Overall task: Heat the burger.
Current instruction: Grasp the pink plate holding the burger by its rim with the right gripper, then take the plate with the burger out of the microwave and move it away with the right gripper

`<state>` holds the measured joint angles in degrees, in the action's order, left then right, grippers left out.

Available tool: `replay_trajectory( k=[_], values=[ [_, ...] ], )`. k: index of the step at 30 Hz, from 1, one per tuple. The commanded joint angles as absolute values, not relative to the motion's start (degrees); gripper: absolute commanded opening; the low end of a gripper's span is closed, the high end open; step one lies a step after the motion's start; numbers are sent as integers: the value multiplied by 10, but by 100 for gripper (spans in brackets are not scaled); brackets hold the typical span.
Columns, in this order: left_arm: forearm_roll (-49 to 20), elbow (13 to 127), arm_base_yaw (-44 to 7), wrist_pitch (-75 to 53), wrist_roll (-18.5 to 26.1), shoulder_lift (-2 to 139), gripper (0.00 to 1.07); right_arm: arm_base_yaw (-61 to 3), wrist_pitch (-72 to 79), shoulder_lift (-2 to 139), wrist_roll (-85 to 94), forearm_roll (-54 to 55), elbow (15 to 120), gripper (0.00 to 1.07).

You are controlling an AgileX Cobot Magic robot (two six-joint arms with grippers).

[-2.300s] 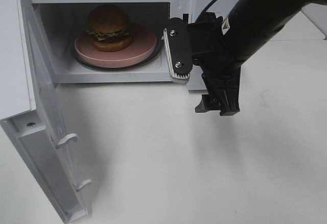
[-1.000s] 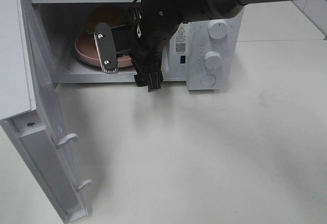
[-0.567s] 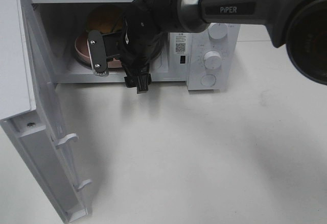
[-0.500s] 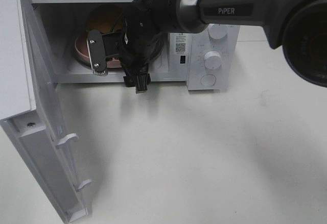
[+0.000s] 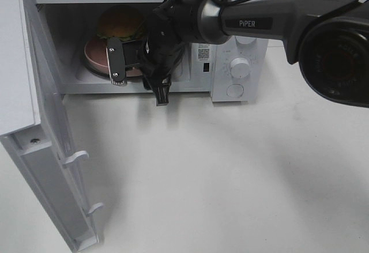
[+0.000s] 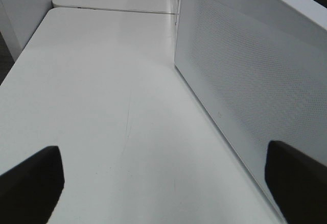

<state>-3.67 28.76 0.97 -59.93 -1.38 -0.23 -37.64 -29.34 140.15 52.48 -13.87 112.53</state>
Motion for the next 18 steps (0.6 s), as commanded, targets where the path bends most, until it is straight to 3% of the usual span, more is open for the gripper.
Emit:
replay_trajectory(
  k=[1,2,18],
  values=[
    [-39,287,10,-594,-13,-14,100,-374,-296,1400,519,-135,1129,11],
    [-39,287,10,-594,-13,-14,100,-374,-292,1400,519,-125,1129,0],
    [-39,287,10,-594,-13,-14,100,-388,-327,1379,524,-111,1128,0]
  ],
)
